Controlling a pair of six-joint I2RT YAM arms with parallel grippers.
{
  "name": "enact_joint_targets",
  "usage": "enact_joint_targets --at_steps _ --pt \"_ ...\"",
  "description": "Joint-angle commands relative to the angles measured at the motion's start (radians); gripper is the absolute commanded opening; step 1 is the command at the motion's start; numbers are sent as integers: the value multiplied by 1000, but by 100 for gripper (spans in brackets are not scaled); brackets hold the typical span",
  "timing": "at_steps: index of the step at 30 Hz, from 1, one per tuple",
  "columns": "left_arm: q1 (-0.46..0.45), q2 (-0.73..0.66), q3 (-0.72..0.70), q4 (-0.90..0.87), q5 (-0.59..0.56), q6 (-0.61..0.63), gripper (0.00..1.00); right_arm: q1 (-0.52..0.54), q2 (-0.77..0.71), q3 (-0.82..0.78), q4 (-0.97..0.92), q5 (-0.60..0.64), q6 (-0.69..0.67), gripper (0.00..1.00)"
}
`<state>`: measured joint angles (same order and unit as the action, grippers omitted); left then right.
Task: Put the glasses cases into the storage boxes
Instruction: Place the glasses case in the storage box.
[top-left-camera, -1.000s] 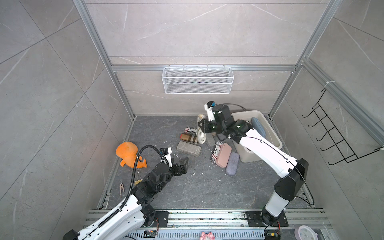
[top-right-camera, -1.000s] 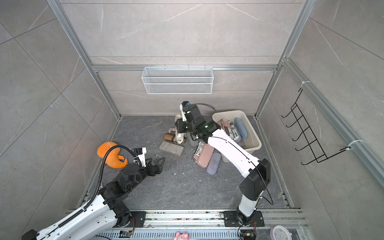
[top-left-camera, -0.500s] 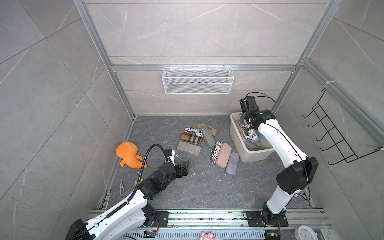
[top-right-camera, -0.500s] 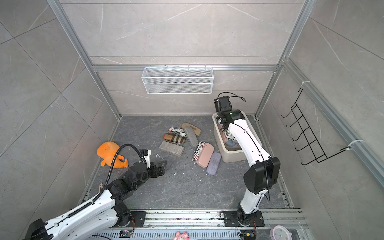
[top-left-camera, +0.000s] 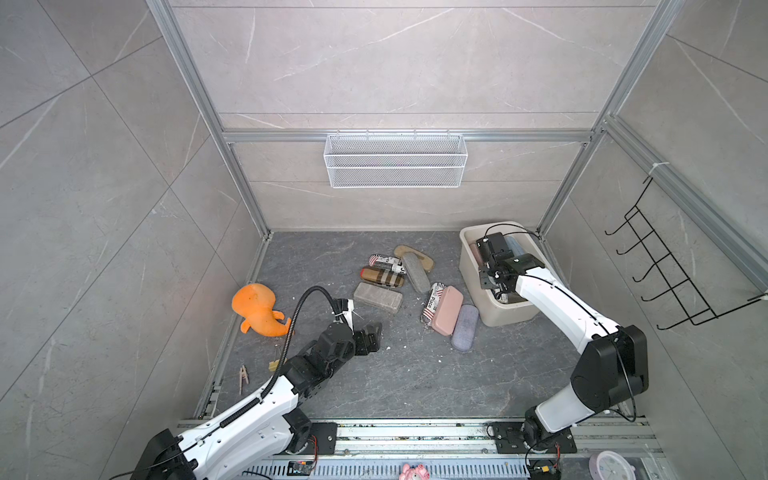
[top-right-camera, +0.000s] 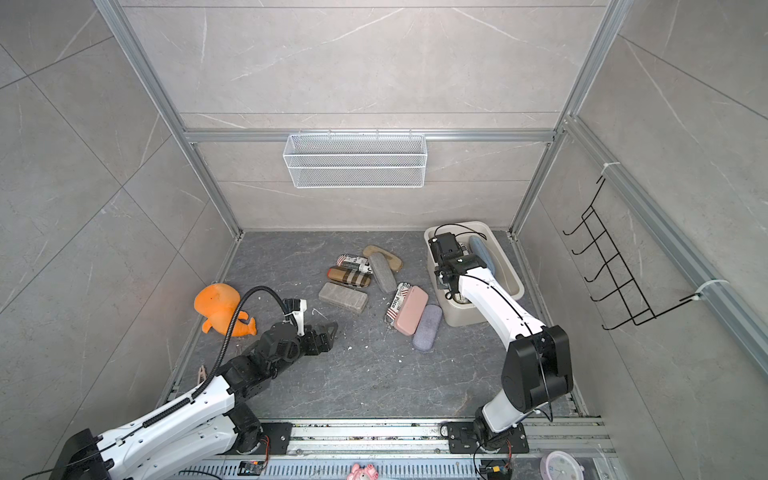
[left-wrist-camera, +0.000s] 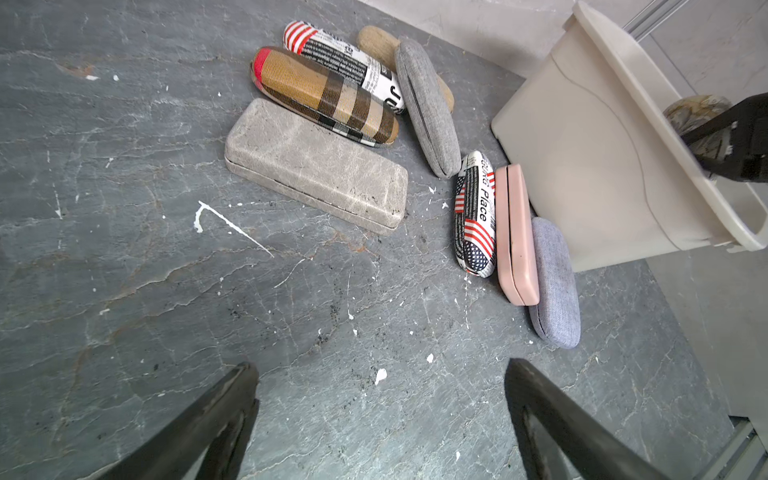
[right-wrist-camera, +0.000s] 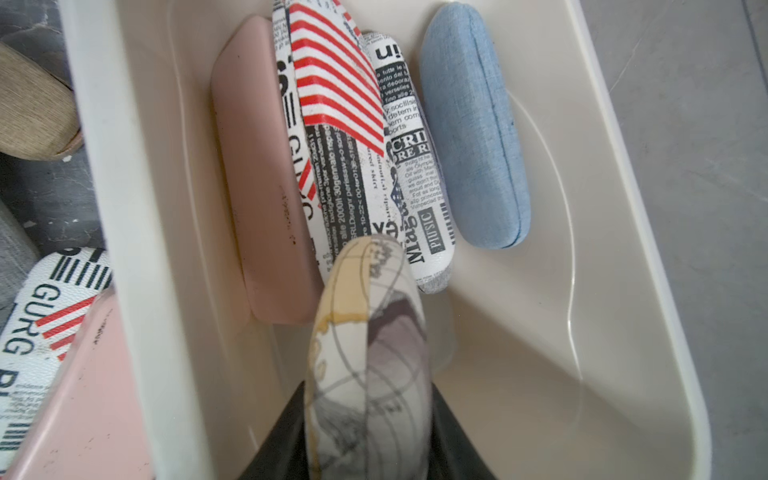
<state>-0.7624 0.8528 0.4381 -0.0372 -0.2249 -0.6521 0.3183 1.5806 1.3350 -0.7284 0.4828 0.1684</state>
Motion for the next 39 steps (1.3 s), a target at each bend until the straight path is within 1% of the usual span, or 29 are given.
enact_joint_targets --at_steps 1,9,13,16,21,23,25,28,34,39 --pt "4 8 54 34 20 2 95 5 -34 -36 24 -46 38 40" --pt "3 -1 44 23 11 -7 95 5 -30 -98 93 -104 81 44" --pt "4 13 60 12 12 3 95 7 -30 -112 97 -126 93 47" --pt "4 38 75 14 7 17 95 7 -53 -135 114 -173 106 52" --pt "4 102 122 20 13 43 95 6 -78 -155 131 -239 125 54" --pt "3 128 137 17 14 44 95 7 -86 -152 124 -258 130 56" --pt "4 147 156 10 29 44 95 7 -103 -143 120 -273 137 57" --pt "4 167 177 4 37 46 95 7 -131 -123 115 -286 151 63" --pt "4 195 211 -11 47 51 95 8 -195 -102 94 -296 158 68" --pt "-4 261 235 -7 97 57 92 24 -264 -104 72 -303 160 74"
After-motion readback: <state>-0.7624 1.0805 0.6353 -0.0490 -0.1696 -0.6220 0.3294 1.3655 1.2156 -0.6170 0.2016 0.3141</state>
